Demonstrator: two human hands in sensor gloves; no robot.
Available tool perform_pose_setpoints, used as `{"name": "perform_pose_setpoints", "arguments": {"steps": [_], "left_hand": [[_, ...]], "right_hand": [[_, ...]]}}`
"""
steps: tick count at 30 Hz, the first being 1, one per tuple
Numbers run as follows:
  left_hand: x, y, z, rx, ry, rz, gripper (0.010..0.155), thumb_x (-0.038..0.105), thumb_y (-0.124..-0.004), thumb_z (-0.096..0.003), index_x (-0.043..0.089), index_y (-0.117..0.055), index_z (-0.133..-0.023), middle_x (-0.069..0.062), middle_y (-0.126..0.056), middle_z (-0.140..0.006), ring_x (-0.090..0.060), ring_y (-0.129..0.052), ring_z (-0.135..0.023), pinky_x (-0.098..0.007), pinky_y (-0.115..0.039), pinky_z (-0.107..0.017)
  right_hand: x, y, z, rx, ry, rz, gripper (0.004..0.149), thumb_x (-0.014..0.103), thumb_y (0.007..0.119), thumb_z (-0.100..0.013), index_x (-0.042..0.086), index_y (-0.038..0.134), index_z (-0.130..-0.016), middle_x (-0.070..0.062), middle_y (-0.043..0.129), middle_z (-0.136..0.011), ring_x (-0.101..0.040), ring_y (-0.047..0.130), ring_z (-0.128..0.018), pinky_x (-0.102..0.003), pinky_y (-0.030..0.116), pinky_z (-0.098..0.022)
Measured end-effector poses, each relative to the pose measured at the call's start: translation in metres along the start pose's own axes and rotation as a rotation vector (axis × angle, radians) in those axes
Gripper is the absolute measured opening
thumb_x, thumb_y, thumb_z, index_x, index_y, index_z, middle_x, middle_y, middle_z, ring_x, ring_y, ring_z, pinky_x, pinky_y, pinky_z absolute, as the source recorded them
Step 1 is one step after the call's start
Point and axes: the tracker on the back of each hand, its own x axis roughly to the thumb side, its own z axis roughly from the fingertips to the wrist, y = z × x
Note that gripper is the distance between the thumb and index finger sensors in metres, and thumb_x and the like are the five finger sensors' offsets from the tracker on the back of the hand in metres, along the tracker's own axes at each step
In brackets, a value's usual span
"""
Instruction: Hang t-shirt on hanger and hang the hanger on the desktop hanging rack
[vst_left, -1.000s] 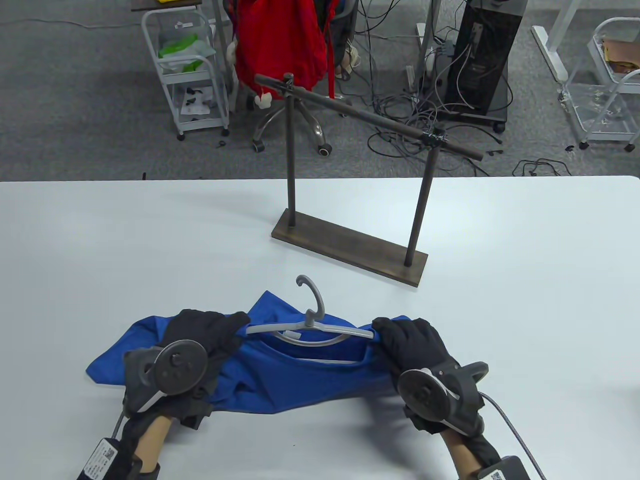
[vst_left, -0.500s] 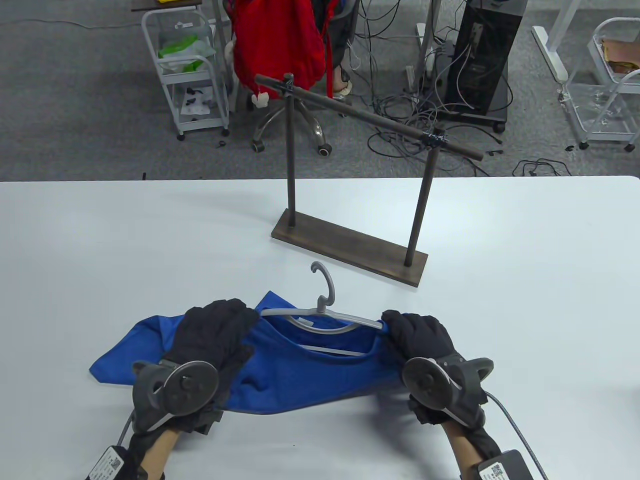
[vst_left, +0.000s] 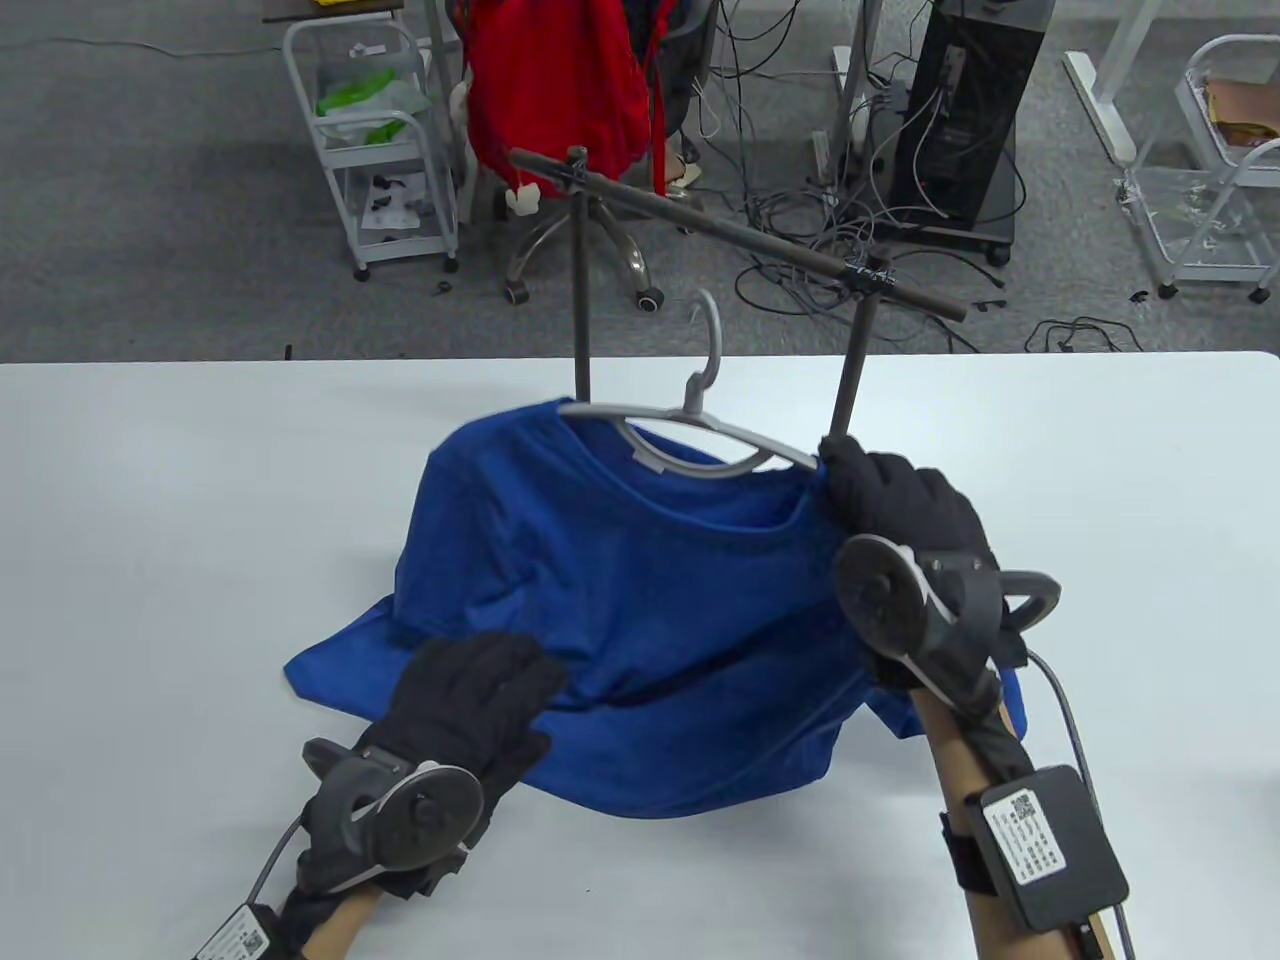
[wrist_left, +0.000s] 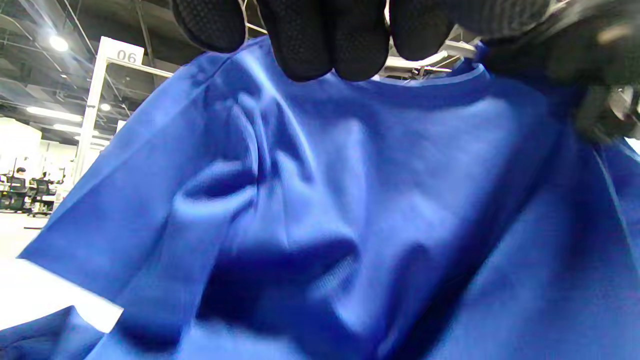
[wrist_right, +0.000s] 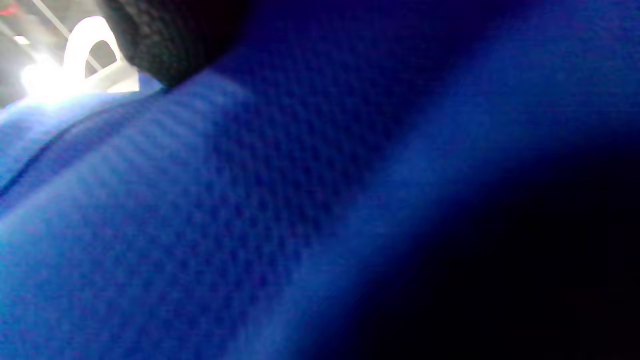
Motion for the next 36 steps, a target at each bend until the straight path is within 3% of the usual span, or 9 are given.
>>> {"name": "perform_pose_setpoints", "arguments": {"steps": [3, 6, 11, 14, 18, 20, 22, 27, 36], "left_hand": [[0.000, -0.002, -0.001, -0.016, 0.002, -0.001, 0.063, 0.061, -0.065, -0.0426, 0.055, -0.056, -0.105, 0.017, -0.066, -0.118, -0.013, -0.071, -0.111, -0.054, -0.058, -0.086], [0.000, -0.005, -0.001, -0.035, 0.002, 0.006, 0.063, 0.061, -0.065, -0.0426, 0.055, -0.056, -0.105, 0.017, -0.066, -0.118, -0.013, -0.071, -0.111, -0.054, -0.058, -0.086], [0.001, -0.008, -0.002, -0.059, 0.001, -0.001, 0.063, 0.061, -0.065, -0.0426, 0.055, -0.056, -0.105, 0.017, -0.066, -0.118, -0.013, -0.071, -0.111, -0.054, -0.058, -0.086], [0.001, -0.008, -0.003, -0.066, 0.003, 0.003, 0.063, 0.061, -0.065, -0.0427, 0.055, -0.057, -0.105, 0.017, -0.067, -0.118, -0.013, -0.071, -0.111, -0.054, -0.058, -0.086], [0.001, -0.011, -0.004, -0.086, 0.009, 0.008, 0.063, 0.061, -0.065, -0.0427, 0.055, -0.056, -0.105, 0.017, -0.066, -0.118, -0.013, -0.071, -0.111, -0.054, -0.058, -0.086], [0.001, -0.013, -0.004, -0.100, 0.010, 0.007, 0.063, 0.061, -0.065, -0.0426, 0.055, -0.056, -0.105, 0.017, -0.066, -0.118, -0.013, -0.071, -0.111, -0.054, -0.058, -0.086], [0.001, -0.014, -0.004, -0.106, 0.011, 0.005, 0.063, 0.061, -0.065, -0.0426, 0.055, -0.056, -0.105, 0.017, -0.066, -0.118, -0.013, -0.071, -0.111, -0.054, -0.058, -0.086], [0.002, -0.019, -0.005, -0.134, 0.011, 0.010, 0.064, 0.061, -0.065, -0.0425, 0.055, -0.055, -0.105, 0.017, -0.066, -0.118, -0.013, -0.070, -0.111, -0.054, -0.058, -0.086], [0.003, -0.025, -0.005, -0.150, 0.015, 0.007, 0.067, 0.062, -0.064, -0.0425, 0.055, -0.050, -0.108, 0.017, -0.059, -0.122, -0.014, -0.064, -0.115, -0.054, -0.055, -0.088]], "right_hand": [[-0.002, -0.002, -0.026, 0.022, 0.087, 0.012, 0.046, 0.040, 0.074, -0.046, 0.035, 0.077, -0.091, 0.007, 0.093, -0.076, -0.017, 0.099, -0.056, -0.047, 0.086, -0.060], [-0.008, 0.010, -0.040, 0.085, 0.177, 0.029, 0.046, 0.040, 0.074, -0.047, 0.034, 0.077, -0.092, 0.006, 0.093, -0.076, -0.017, 0.099, -0.055, -0.048, 0.085, -0.060], [-0.019, 0.044, -0.030, 0.169, 0.163, 0.070, 0.046, 0.039, 0.074, -0.046, 0.033, 0.078, -0.091, 0.006, 0.093, -0.075, -0.018, 0.099, -0.054, -0.048, 0.085, -0.059], [-0.025, 0.052, -0.024, 0.120, 0.164, 0.055, 0.046, 0.039, 0.074, -0.046, 0.034, 0.076, -0.092, 0.006, 0.092, -0.076, -0.018, 0.098, -0.056, -0.048, 0.085, -0.061], [-0.031, 0.055, -0.023, 0.100, 0.136, 0.118, 0.049, 0.041, 0.074, -0.048, 0.033, 0.071, -0.096, 0.004, 0.084, -0.092, -0.021, 0.093, -0.078, -0.052, 0.077, -0.069], [-0.032, 0.051, -0.019, 0.096, 0.122, 0.111, 0.056, 0.043, 0.073, -0.048, 0.032, 0.062, -0.102, 0.000, 0.073, -0.105, -0.027, 0.081, -0.094, -0.057, 0.067, -0.075], [-0.031, 0.046, -0.013, 0.068, 0.088, 0.097, 0.058, 0.044, 0.072, -0.048, 0.032, 0.060, -0.104, -0.001, 0.066, -0.109, -0.029, 0.073, -0.100, -0.058, 0.062, -0.077], [-0.017, 0.030, 0.017, 0.007, -0.046, 0.110, 0.060, 0.046, 0.071, -0.049, 0.031, 0.057, -0.105, -0.002, 0.061, -0.112, -0.031, 0.068, -0.103, -0.059, 0.059, -0.077], [0.016, 0.027, 0.111, 0.115, -0.242, -0.091, 0.063, 0.050, 0.069, -0.048, 0.030, 0.055, -0.106, -0.003, 0.063, -0.112, -0.033, 0.070, -0.104, -0.060, 0.060, -0.077]]}}
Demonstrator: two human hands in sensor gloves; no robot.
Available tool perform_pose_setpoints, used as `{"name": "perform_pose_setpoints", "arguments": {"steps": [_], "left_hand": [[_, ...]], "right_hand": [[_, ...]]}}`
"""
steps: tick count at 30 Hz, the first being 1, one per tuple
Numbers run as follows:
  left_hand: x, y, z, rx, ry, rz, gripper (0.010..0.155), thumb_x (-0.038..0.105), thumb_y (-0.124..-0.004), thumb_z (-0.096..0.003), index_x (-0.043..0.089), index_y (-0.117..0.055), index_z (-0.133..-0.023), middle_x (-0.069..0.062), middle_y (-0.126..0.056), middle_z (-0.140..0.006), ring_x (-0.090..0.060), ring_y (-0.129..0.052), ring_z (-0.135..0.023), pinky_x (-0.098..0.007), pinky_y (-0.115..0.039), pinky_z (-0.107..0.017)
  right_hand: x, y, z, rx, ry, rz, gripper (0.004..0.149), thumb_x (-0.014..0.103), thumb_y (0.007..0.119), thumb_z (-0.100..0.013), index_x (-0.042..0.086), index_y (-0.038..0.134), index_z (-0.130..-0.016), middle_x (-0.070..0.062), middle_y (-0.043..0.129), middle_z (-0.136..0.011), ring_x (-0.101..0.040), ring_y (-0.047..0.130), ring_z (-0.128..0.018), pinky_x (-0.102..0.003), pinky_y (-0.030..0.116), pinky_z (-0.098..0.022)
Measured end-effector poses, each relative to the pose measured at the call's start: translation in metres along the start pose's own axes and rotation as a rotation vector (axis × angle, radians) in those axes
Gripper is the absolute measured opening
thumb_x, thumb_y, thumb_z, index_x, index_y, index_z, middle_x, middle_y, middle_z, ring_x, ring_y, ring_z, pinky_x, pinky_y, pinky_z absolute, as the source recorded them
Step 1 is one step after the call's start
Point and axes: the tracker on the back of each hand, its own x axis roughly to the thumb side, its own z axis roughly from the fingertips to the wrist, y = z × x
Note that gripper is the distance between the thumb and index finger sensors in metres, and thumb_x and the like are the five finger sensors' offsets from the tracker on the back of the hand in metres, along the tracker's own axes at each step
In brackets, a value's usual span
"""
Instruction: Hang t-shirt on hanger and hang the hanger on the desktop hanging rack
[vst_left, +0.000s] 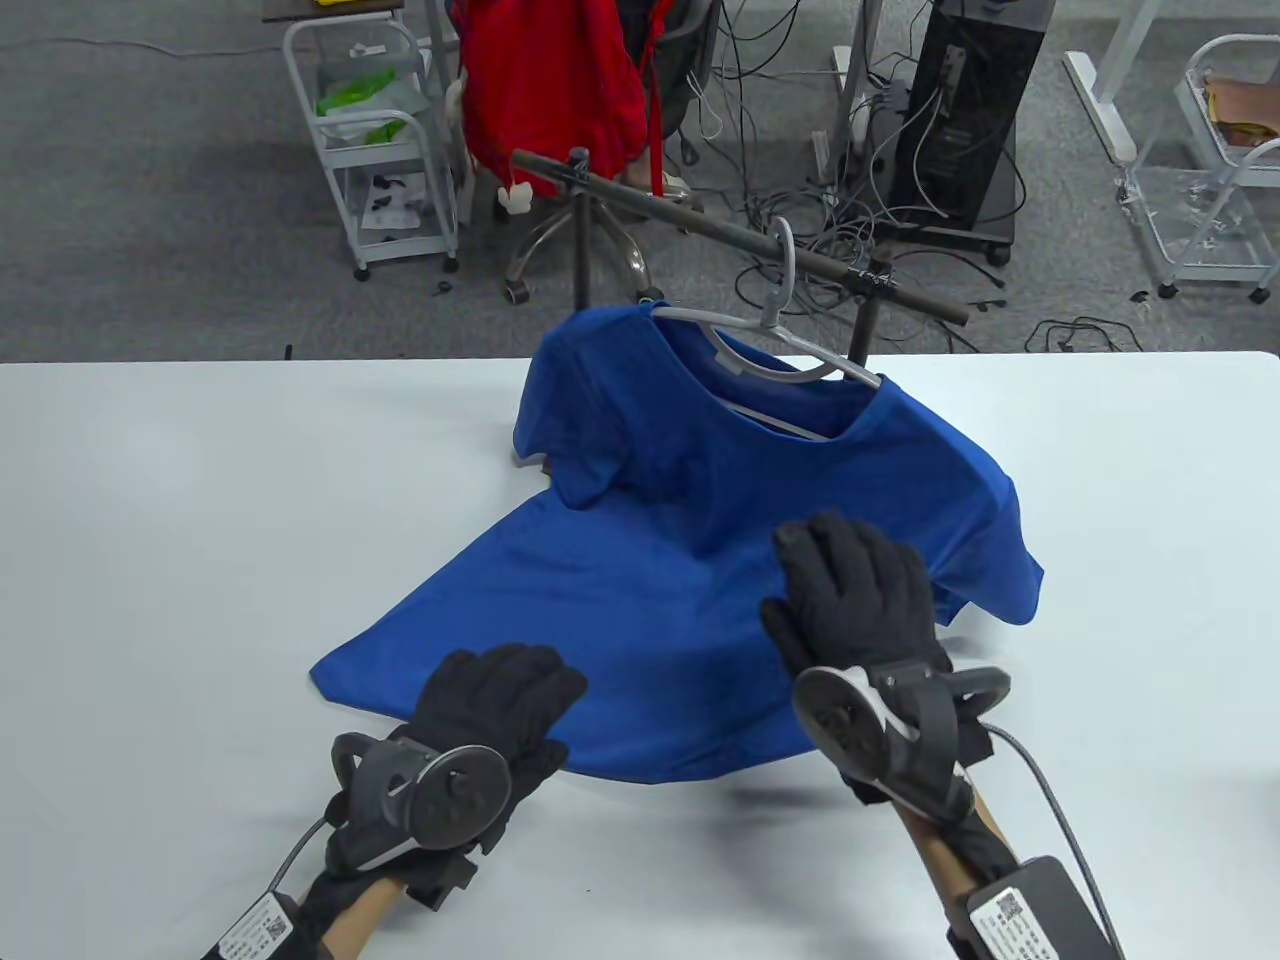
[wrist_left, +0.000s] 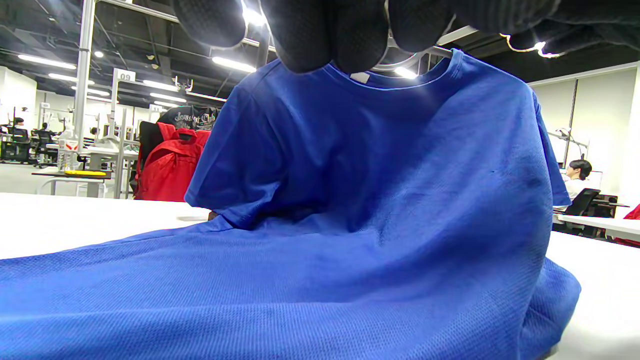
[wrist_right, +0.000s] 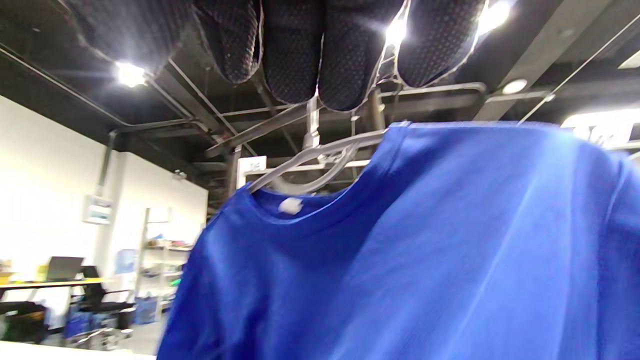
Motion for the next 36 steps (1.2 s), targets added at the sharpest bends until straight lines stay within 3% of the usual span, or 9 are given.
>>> {"name": "perform_pose_setpoints", "arguments": {"steps": [6, 10, 13, 19, 36], "left_hand": [[0.003, -0.004, 0.000, -0.009, -0.005, -0.009, 0.073, 0.065, -0.064, -0.0417, 0.055, -0.041, -0.110, 0.016, -0.048, -0.126, -0.014, -0.055, -0.119, -0.055, -0.050, -0.089], [0.004, -0.009, -0.001, -0.030, -0.003, -0.017, 0.074, 0.065, -0.063, -0.0414, 0.055, -0.038, -0.110, 0.017, -0.045, -0.127, -0.014, -0.053, -0.120, -0.055, -0.049, -0.090], [0.004, -0.015, -0.002, -0.055, 0.001, -0.036, 0.075, 0.066, -0.063, -0.0415, 0.055, -0.037, -0.111, 0.017, -0.044, -0.127, -0.013, -0.052, -0.120, -0.055, -0.048, -0.090], [0.004, -0.022, -0.004, -0.090, 0.013, -0.037, 0.075, 0.066, -0.062, -0.0415, 0.056, -0.035, -0.111, 0.018, -0.042, -0.127, -0.013, -0.050, -0.121, -0.054, -0.047, -0.091], [0.012, -0.023, -0.002, -0.091, -0.004, -0.041, 0.076, 0.067, -0.062, -0.0414, 0.056, -0.035, -0.111, 0.018, -0.043, -0.127, -0.012, -0.050, -0.121, -0.054, -0.047, -0.091]], "right_hand": [[0.024, 0.025, 0.043, 0.160, -0.091, -0.101, 0.073, 0.057, 0.067, -0.047, 0.027, 0.047, -0.111, -0.006, 0.057, -0.116, -0.036, 0.066, -0.106, -0.062, 0.058, -0.077], [0.031, 0.044, 0.057, 0.203, -0.128, -0.083, 0.076, 0.059, 0.065, -0.047, 0.026, 0.044, -0.112, -0.008, 0.053, -0.118, -0.038, 0.064, -0.107, -0.063, 0.057, -0.077], [0.033, 0.055, 0.061, 0.264, -0.161, -0.041, 0.077, 0.060, 0.064, -0.047, 0.026, 0.041, -0.112, -0.008, 0.050, -0.119, -0.039, 0.061, -0.108, -0.063, 0.056, -0.077], [0.031, 0.065, 0.064, 0.279, -0.159, -0.045, 0.078, 0.061, 0.063, -0.047, 0.026, 0.039, -0.112, -0.008, 0.049, -0.119, -0.038, 0.060, -0.109, -0.063, 0.056, -0.077], [0.029, 0.080, 0.067, 0.399, -0.152, -0.088, 0.077, 0.058, 0.063, -0.047, 0.025, 0.038, -0.112, -0.007, 0.050, -0.118, -0.036, 0.062, -0.108, -0.062, 0.057, -0.077]]}}
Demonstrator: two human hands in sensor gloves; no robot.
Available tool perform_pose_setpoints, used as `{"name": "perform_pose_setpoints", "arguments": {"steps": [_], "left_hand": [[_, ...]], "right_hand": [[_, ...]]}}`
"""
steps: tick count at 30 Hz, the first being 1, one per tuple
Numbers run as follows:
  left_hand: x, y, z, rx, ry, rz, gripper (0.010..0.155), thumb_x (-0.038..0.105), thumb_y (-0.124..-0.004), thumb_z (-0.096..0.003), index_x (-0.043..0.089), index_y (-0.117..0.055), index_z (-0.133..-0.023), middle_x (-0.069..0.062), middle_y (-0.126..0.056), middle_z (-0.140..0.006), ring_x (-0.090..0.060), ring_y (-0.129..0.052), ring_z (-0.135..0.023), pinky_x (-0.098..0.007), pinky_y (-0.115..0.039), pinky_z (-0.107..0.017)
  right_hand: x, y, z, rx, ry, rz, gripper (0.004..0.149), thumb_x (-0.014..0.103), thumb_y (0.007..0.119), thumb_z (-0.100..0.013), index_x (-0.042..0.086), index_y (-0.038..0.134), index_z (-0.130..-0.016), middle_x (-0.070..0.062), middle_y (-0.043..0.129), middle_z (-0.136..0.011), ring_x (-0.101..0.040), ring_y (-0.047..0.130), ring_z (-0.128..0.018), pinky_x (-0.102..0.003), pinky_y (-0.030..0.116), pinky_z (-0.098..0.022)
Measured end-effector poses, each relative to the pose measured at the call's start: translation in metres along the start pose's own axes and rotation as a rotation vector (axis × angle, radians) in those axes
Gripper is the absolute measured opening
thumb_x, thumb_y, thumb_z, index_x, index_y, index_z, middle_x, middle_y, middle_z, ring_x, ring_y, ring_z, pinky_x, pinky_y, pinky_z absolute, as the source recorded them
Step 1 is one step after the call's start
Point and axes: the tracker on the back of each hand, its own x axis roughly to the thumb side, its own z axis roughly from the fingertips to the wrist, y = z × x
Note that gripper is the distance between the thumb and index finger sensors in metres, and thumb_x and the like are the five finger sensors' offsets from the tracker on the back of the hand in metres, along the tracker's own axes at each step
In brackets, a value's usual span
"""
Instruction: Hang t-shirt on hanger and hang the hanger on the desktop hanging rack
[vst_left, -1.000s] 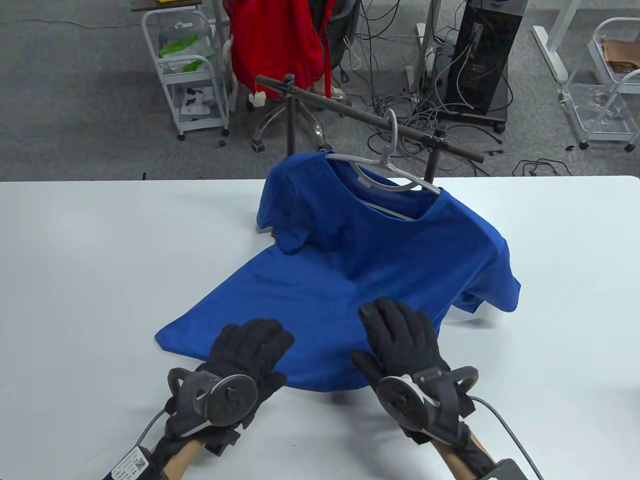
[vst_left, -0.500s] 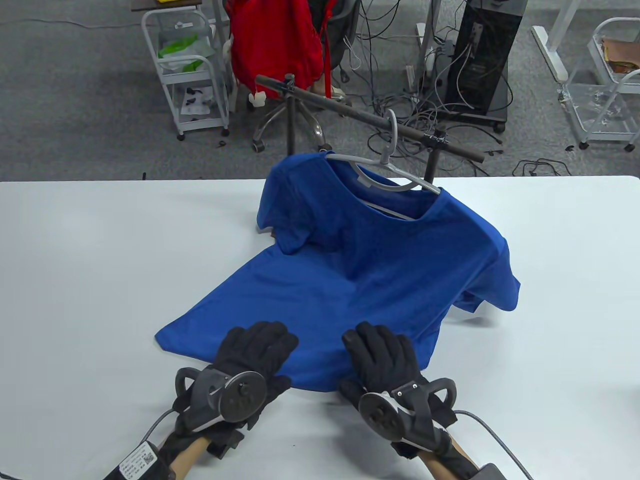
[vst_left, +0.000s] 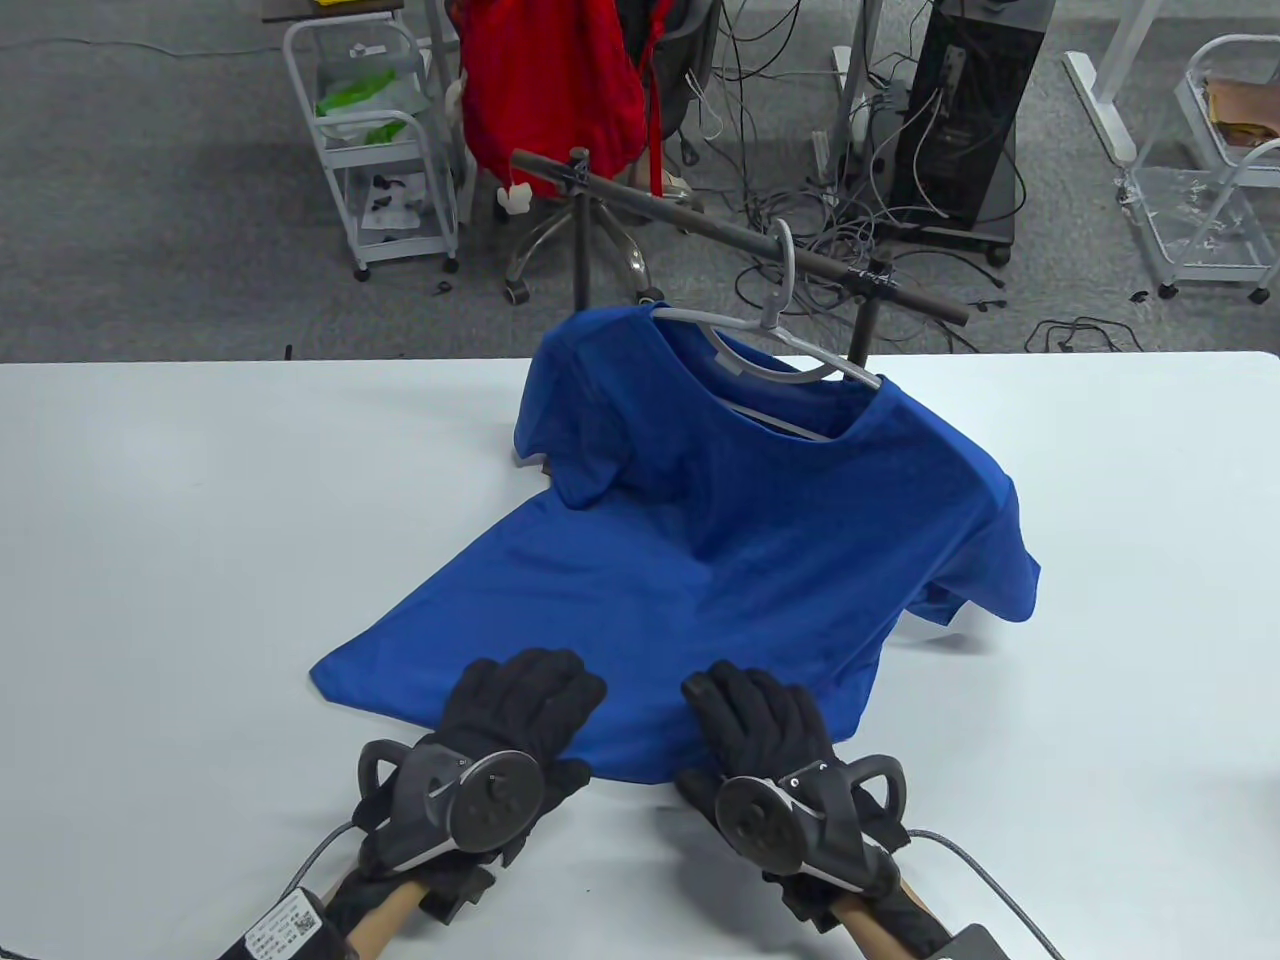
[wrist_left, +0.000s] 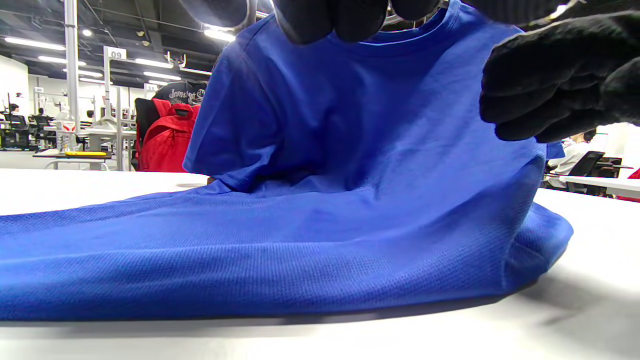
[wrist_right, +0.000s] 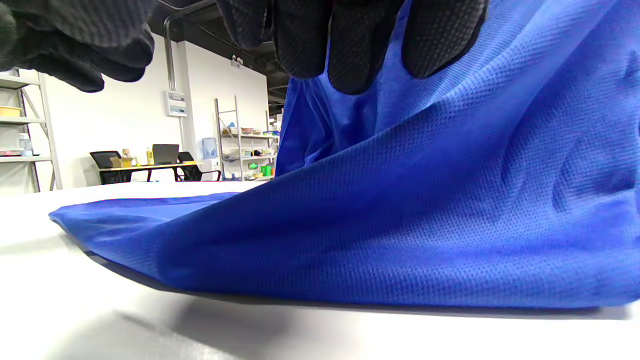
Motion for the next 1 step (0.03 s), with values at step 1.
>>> {"name": "perform_pose_setpoints", "arguments": {"steps": [1], "left_hand": [[0.0004, 0.0000, 0.0001, 0.001, -0.002, -0.001, 0.076, 0.067, -0.062, -0.0415, 0.056, -0.035, -0.111, 0.018, -0.043, -0.127, -0.012, -0.051, -0.121, -0.054, -0.047, -0.091]], "right_hand": [[-0.0003, 0.0001, 0.0000, 0.000, 0.002, 0.000, 0.077, 0.058, 0.063, -0.047, 0.025, 0.038, -0.112, -0.007, 0.050, -0.118, -0.036, 0.062, -0.107, -0.062, 0.057, -0.077]]}}
